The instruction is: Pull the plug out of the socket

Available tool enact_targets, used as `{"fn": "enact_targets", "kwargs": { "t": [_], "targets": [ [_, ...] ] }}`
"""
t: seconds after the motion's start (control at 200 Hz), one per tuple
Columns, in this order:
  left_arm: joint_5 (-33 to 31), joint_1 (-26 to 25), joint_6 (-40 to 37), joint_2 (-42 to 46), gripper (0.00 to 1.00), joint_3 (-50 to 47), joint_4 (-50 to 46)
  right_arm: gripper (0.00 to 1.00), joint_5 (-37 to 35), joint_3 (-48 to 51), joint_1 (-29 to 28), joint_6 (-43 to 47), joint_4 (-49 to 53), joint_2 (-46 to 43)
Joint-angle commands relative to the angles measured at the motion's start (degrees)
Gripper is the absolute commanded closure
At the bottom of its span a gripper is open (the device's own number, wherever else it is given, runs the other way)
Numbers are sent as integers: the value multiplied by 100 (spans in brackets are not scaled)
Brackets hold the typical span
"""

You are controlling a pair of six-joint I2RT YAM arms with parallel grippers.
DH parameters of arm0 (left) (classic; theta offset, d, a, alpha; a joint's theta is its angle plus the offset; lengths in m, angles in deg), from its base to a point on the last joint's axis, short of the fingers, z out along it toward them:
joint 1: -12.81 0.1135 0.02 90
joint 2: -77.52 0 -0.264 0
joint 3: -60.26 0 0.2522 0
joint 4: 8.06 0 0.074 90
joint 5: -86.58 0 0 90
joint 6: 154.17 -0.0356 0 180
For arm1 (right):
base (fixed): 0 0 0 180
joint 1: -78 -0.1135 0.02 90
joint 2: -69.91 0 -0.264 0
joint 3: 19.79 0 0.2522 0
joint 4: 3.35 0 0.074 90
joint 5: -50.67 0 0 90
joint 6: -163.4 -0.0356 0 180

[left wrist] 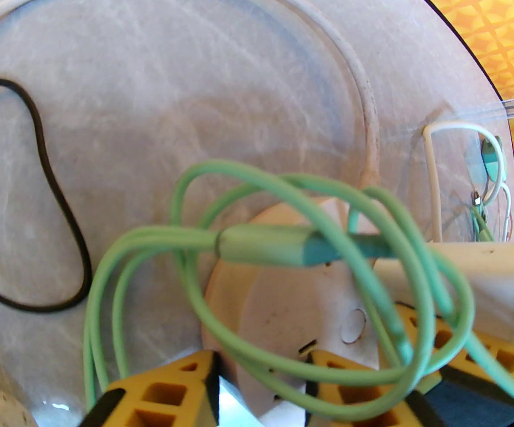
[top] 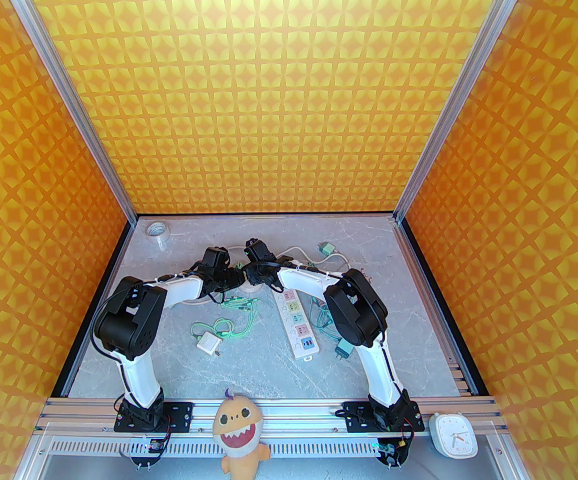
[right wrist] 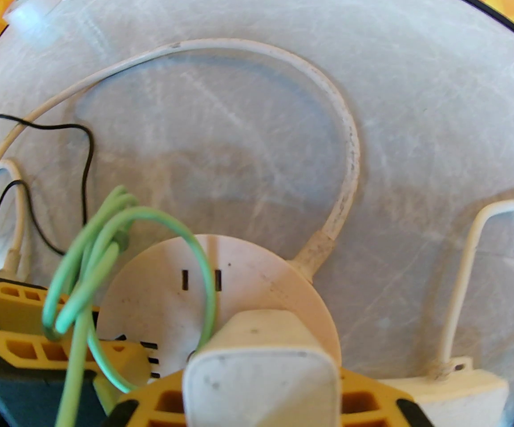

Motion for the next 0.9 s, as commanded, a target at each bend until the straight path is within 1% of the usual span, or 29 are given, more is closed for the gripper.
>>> {"fn": "enact_targets", "kwargs": {
  "t": [0.0, 0.275, 0.44, 0.61, 0.895],
  "targets": [
    [-300, -58, -20, -578, 69, -15, -560, 87, 133, -453, -421, 276, 398, 269],
    [-317, -151, -92, -666, 69, 83, -679, 87, -247, -950, -618, 434, 895, 631],
    [-318, -186, -113, -754, 69, 148, -778, 87, -111, -937, -595, 398, 865, 560],
    [-344, -182, -121, -834, 69, 215, -900, 88, 1024, -562, -243, -97, 364, 270],
    [-344, -190, -127, -843, 70, 238, -937, 88, 2261, -351, 151, -712, -113, 54]
  ]
}}
